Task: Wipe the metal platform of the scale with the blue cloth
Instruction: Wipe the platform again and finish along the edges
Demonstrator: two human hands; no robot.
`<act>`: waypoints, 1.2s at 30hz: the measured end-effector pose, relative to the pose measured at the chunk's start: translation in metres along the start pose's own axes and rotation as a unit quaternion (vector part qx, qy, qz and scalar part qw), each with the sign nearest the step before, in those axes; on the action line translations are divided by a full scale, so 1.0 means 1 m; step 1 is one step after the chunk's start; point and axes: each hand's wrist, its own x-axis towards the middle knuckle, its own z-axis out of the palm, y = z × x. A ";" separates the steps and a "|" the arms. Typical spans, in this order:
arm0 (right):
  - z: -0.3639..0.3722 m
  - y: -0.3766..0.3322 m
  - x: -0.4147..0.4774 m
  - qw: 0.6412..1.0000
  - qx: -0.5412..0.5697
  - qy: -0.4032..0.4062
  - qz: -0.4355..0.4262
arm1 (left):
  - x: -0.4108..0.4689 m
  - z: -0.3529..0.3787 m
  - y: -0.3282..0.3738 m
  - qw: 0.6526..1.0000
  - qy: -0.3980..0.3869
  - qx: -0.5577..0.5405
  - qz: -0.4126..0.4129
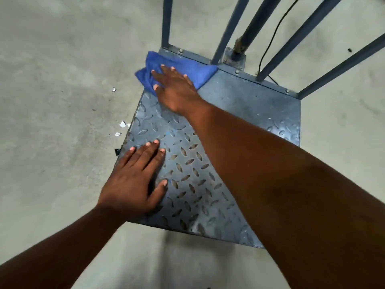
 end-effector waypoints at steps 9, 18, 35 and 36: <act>-0.021 0.229 -0.132 0.946 0.028 0.124 0.298 | 0.005 0.003 0.002 0.999 0.040 -0.005 0.020; 0.020 0.240 -0.251 0.942 0.020 0.147 0.301 | 0.005 0.002 0.007 0.998 0.053 0.006 0.028; 0.060 0.169 -0.302 0.979 -0.049 0.128 0.152 | 0.005 -0.002 0.011 0.998 0.058 0.011 0.029; 0.060 0.156 -0.295 0.986 -0.054 0.115 0.108 | 0.005 -0.003 0.012 0.998 0.060 0.014 0.027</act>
